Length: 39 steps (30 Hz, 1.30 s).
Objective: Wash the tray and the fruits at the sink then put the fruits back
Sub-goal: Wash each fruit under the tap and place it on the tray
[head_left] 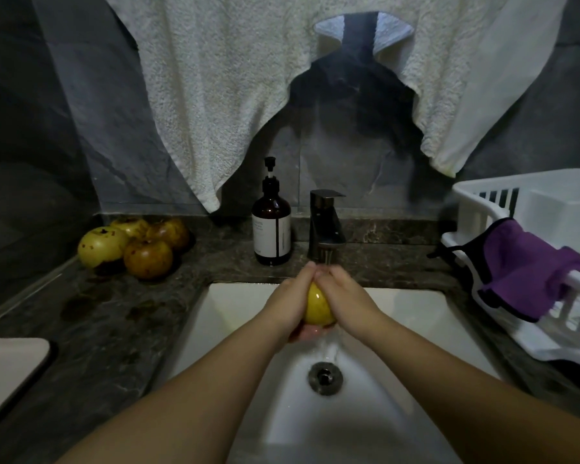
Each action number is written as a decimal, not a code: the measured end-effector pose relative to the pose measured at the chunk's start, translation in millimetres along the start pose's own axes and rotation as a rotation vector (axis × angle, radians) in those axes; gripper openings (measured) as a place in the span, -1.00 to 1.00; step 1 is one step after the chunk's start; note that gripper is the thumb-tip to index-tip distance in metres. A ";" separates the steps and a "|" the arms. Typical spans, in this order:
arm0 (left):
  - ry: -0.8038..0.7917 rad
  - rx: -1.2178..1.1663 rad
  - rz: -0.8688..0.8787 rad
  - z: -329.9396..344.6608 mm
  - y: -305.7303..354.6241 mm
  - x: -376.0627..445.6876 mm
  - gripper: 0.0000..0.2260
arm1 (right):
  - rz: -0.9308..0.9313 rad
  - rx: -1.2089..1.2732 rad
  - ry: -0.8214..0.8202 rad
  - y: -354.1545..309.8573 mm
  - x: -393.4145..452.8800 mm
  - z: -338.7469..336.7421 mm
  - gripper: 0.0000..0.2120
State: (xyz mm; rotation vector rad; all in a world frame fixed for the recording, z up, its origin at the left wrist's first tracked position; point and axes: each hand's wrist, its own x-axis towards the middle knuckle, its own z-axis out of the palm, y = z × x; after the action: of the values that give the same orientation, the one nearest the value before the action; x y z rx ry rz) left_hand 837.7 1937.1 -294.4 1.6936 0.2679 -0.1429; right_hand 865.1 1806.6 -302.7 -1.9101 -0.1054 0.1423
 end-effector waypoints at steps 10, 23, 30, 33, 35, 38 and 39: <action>-0.024 -0.156 -0.084 -2.5 2.4 1.1 -0.40 | -0.101 -0.024 -0.041 -3.0 -3.1 -5.3 -0.76; -0.257 -0.519 -0.329 -5.6 4.2 -6.0 -0.34 | 0.044 0.389 -0.183 1.7 -7.3 -31.0 -0.73; -0.292 -0.501 -0.300 -5.3 4.6 -6.5 -0.23 | 0.019 0.383 -0.080 -4.3 -6.6 -20.3 -0.73; -0.214 -0.450 -0.290 -7.3 2.3 -1.6 -0.20 | 0.020 0.435 -0.126 -4.9 -6.3 -18.6 -0.76; -0.197 -0.446 -0.299 -7.6 2.0 -0.6 -0.20 | 0.041 0.483 -0.149 -4.9 -6.8 -19.6 -0.75; -0.199 -0.437 -0.292 -5.7 2.7 -1.2 -0.21 | 0.041 0.440 -0.114 -6.8 -9.6 -18.8 -0.78; -0.205 -0.426 -0.286 -4.8 3.0 -1.5 -0.21 | 0.029 0.402 -0.094 -7.7 -10.3 -18.1 -0.75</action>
State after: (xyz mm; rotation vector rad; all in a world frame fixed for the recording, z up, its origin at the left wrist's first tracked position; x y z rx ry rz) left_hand 836.7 1941.3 -290.5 1.2018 0.3581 -0.4378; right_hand 857.5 1790.9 -288.9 -1.5044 -0.1039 0.2531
